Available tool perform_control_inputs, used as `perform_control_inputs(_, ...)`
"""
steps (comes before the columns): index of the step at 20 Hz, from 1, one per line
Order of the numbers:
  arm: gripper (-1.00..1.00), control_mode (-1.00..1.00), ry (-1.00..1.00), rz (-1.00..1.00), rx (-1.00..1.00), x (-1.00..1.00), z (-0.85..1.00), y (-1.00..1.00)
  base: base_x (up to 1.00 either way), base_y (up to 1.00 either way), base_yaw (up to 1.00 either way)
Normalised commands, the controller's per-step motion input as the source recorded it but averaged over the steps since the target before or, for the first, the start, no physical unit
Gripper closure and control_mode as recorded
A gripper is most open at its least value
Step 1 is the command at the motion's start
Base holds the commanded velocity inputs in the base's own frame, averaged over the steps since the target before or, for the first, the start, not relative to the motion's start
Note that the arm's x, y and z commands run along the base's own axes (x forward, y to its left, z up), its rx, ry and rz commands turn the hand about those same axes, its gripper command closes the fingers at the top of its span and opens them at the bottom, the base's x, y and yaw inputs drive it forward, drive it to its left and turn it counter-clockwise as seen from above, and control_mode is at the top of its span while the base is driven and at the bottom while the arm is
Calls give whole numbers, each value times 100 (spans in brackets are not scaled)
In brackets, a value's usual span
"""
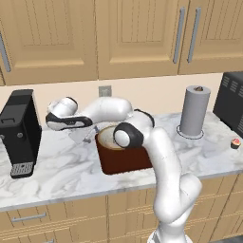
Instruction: Place the bowl with cake and the cupcake onto the tray.
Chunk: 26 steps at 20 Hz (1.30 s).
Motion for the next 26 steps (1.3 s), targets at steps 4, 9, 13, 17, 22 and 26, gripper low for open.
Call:
perform_control_inputs(4, -100, -100, -10, -2, 12, -100, 3, -33, 0, 0, 0)
perform_control_inputs(9, -100, -100, -18, 0, 16, -89, 9, -33, 0, 0, 0)
perform_control_inputs(13, -100, -100, -10, -1, 21, -61, 50, -49, 0, 0, 0)
perform_control_inputs(17, -100, -100, -9, 0, 21, -47, 74, -57, 0, 0, 0)
perform_control_inputs(22, -100, -100, -14, 13, 18, -35, 10, -80, 0, 0, 0)
perform_control_inputs(26, -100, -100, -16, 19, 6, -35, 18, -78, 0, 0, 0)
